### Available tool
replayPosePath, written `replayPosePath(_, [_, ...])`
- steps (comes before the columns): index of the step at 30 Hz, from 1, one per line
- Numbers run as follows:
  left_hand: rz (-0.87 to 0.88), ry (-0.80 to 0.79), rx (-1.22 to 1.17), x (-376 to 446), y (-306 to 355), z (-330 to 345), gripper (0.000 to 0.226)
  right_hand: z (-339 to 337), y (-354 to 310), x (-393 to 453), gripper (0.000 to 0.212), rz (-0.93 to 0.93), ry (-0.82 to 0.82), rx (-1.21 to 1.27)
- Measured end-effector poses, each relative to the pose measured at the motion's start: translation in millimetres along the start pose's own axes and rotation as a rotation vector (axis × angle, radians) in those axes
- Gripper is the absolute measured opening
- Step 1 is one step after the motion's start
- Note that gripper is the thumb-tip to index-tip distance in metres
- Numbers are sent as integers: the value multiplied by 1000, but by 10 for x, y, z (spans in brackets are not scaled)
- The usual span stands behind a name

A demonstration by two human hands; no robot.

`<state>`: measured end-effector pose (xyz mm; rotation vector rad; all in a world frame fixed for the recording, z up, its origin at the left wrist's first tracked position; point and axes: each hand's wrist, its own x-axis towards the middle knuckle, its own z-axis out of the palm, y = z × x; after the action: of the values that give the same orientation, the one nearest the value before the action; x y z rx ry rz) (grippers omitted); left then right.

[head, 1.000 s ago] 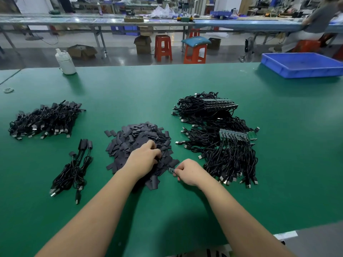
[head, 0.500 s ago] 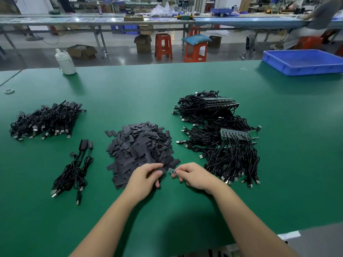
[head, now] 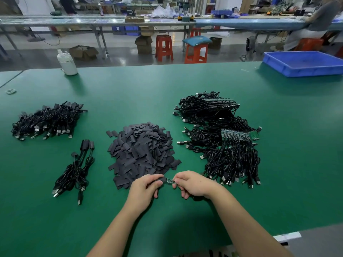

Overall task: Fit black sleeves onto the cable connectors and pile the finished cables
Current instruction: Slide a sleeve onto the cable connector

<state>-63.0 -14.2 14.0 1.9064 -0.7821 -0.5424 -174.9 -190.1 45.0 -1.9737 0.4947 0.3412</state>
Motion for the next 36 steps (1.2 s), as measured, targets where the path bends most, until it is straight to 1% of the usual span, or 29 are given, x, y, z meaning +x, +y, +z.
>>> replayPosePath(5, [-12, -22, -68, -2, -12, 6, 25, 6, 39, -8, 28, 1, 16, 53])
replayPosePath(11, [-18, -40, -105, -9, -12, 3, 24, 29, 43, 0, 29, 2, 16, 49])
replayPosePath(16, [-36, -34, -148, -4, -19, 6, 25, 22, 96, -7, 29, 14, 26, 126])
replayPosePath(23, [-39, -50, -146, -1, -1, 1, 26, 28, 129, 13, 33, 17, 30, 126])
replayPosePath(25, [-24, -66, -96, -8, 7, -8, 26, 21, 130, 9, 33, 18, 24, 118])
replayPosePath(27, [30, -78, 15, -10, 36, -37, 24, 22, 119, 3, 31, 16, 11, 99])
replayPosePath(30, [222, -106, 309, 33, 113, -127, 22, 28, 104, 6, 31, 15, -10, 49])
replayPosePath(32, [338, -157, 479, 82, 175, -186, 26, 23, 107, 8, 30, 10, -19, 27])
replayPosePath(36, [393, -232, 620, 142, 244, -225, 32, 14, 132, -10, 30, -3, -22, 35])
